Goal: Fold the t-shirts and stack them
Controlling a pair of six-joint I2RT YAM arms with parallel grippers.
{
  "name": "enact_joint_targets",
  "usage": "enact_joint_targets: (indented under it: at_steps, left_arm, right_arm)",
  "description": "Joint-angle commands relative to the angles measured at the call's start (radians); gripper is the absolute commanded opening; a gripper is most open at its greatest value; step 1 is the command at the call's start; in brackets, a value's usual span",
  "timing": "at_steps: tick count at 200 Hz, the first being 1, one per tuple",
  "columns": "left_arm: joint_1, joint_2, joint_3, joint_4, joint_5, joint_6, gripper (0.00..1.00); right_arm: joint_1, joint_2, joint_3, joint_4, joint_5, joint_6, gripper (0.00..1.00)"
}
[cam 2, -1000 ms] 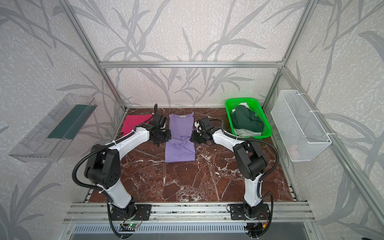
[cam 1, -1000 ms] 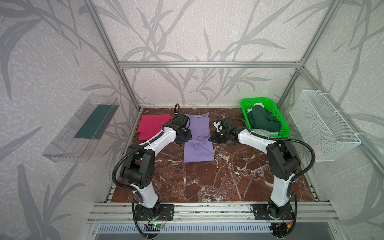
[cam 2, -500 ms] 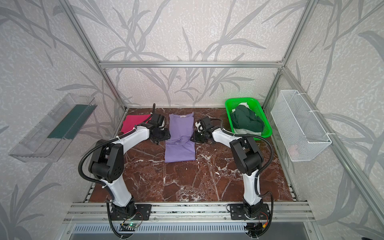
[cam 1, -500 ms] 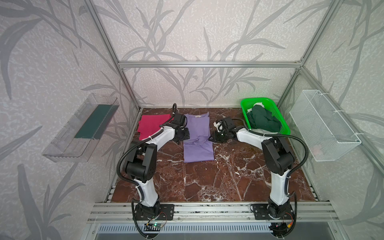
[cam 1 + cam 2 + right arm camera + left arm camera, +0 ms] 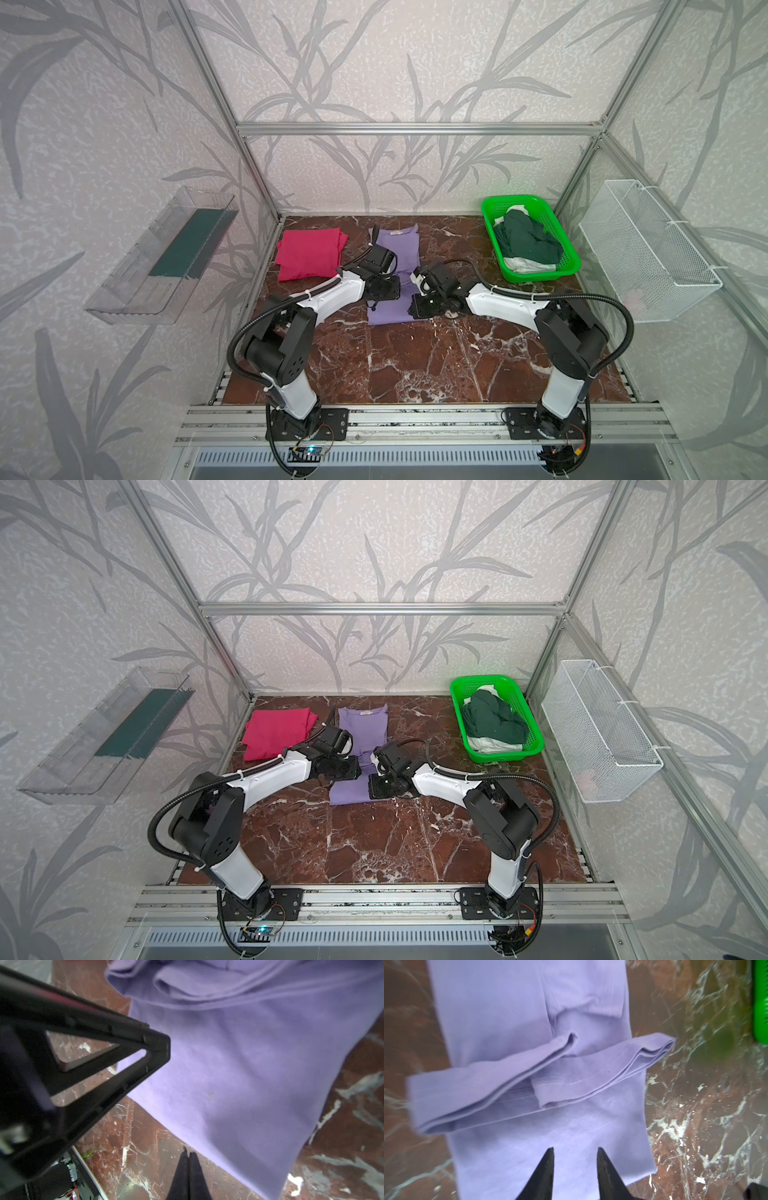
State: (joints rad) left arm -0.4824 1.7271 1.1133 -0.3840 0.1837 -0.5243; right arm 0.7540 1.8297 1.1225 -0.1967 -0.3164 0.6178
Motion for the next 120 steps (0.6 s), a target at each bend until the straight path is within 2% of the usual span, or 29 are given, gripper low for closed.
enact_joint_targets:
  at_steps: [1,24,51,97,120]
  left_arm:
    - [-0.004,0.047,0.019,0.019,0.004,-0.039,0.35]
    - [-0.004,0.124,0.068,-0.003,-0.018,-0.046,0.35]
    - [0.001,0.206,0.145,-0.015,-0.094,-0.053,0.35]
    - [0.041,0.313,0.368,-0.068,-0.234,-0.017,0.36]
    - [0.091,0.364,0.457,-0.064,-0.206,0.003,0.36]
  right_arm:
    - [-0.004,0.044,-0.039,0.047,0.024,0.07,0.0]
    - [-0.005,0.06,-0.067,0.054,0.032,0.089,0.0]
    - [-0.005,0.059,-0.098,0.059,0.026,0.101,0.0]
    - [-0.007,0.041,-0.129,0.054,0.026,0.108,0.0]
    - [-0.007,0.042,-0.131,0.052,0.023,0.105,0.0]
